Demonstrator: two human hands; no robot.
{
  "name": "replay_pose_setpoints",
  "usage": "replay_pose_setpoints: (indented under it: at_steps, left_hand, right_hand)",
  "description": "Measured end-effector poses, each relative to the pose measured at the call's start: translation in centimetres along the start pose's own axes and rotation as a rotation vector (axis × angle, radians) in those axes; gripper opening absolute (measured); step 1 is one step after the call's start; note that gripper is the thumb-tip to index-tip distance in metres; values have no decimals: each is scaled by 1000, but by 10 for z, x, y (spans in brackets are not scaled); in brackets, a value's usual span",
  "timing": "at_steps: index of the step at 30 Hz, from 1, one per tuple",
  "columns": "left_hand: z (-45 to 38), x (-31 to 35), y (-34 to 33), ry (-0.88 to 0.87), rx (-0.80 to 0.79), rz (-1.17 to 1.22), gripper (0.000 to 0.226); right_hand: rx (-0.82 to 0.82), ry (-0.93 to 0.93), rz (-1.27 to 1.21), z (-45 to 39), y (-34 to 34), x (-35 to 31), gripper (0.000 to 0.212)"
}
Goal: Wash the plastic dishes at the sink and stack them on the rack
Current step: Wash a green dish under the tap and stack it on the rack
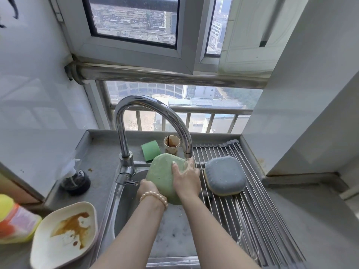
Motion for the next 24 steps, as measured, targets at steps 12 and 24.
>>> replay_pose_setpoints:
  at_steps: [12, 24]
  left_hand:
    - [19, 2, 0, -613, -64, -437, 81]
    - [18, -21, -22, -262, -144, -140, 54]
  right_hand:
    - [4, -601, -1017, -28, -15, 19, 29]
    - [209, -574, -1066, 13, 19, 12, 45]
Point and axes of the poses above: each hand's wrist, its own z-axis away from the middle knuckle, its own y-axis out of the back of the hand, x = y × z, the point moved 4 cm from there along -z, towards the middle knuckle, and after that the axes turned 3 degrees about x, right-handed, at the moved point
